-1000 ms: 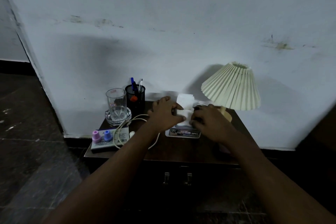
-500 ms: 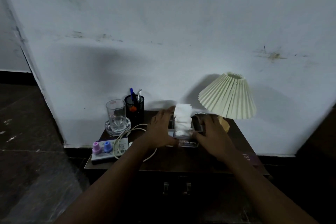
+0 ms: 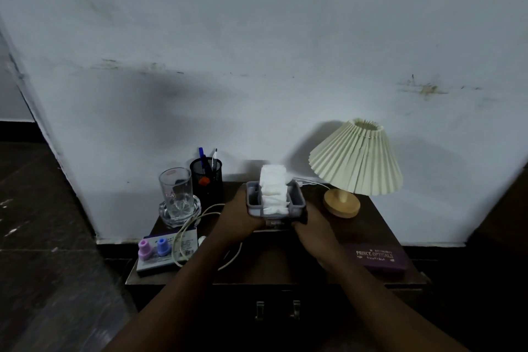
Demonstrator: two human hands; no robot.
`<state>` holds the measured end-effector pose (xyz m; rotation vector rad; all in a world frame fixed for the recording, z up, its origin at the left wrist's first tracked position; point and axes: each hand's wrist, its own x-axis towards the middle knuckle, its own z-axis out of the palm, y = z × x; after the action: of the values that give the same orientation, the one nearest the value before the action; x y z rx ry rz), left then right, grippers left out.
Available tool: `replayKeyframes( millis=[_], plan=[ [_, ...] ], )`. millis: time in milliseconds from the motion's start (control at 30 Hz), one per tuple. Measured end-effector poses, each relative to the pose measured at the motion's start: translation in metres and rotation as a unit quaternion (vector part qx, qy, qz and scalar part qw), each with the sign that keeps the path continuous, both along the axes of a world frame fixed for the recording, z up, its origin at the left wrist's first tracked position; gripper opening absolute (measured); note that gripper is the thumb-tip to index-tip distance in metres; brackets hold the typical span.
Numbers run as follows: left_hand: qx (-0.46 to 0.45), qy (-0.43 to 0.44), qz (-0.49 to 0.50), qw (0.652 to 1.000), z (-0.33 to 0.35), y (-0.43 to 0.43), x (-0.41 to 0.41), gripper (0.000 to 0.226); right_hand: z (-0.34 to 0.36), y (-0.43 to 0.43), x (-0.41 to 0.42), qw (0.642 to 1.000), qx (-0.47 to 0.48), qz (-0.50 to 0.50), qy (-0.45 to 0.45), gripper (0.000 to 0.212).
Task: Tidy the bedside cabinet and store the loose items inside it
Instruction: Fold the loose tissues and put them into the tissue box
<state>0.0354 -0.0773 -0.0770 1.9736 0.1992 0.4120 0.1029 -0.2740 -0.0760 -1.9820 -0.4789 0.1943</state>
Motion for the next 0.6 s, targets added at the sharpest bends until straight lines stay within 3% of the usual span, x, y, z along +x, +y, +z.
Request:
replayKeyframes(
  millis=[167, 200, 300, 367, 500, 600],
  plan=[
    [0.015, 0.007, 0.074, 0.997, -0.002, 0.001, 0.016, 0.053, -0.004, 0.000, 0.019, 0.997, 0.010, 0.071, 0.033, 0.054],
    [0.008, 0.011, 0.084, 0.996, -0.002, 0.002, 0.020, 0.054, -0.004, 0.001, 0.023, 0.995, -0.012, 0.093, 0.023, 0.059],
    [0.025, -0.012, 0.081, 0.996, -0.002, 0.004, 0.027, 0.087, -0.002, 0.006, 0.047, 0.989, -0.095, 0.114, -0.011, 0.067],
    [0.036, -0.030, 0.093, 0.995, -0.009, 0.005, 0.033, 0.086, 0.001, 0.016, 0.069, 0.982, -0.147, 0.074, -0.092, 0.059],
    [0.054, -0.035, 0.149, 0.987, -0.011, 0.007, 0.038, 0.052, -0.008, 0.044, 0.107, 0.914, -0.325, 0.030, -0.242, 0.038],
    [0.029, -0.027, 0.150, 0.988, -0.010, 0.012, 0.039, 0.040, -0.015, 0.053, 0.113, 0.883, -0.386, 0.059, -0.262, 0.049]
  ],
)
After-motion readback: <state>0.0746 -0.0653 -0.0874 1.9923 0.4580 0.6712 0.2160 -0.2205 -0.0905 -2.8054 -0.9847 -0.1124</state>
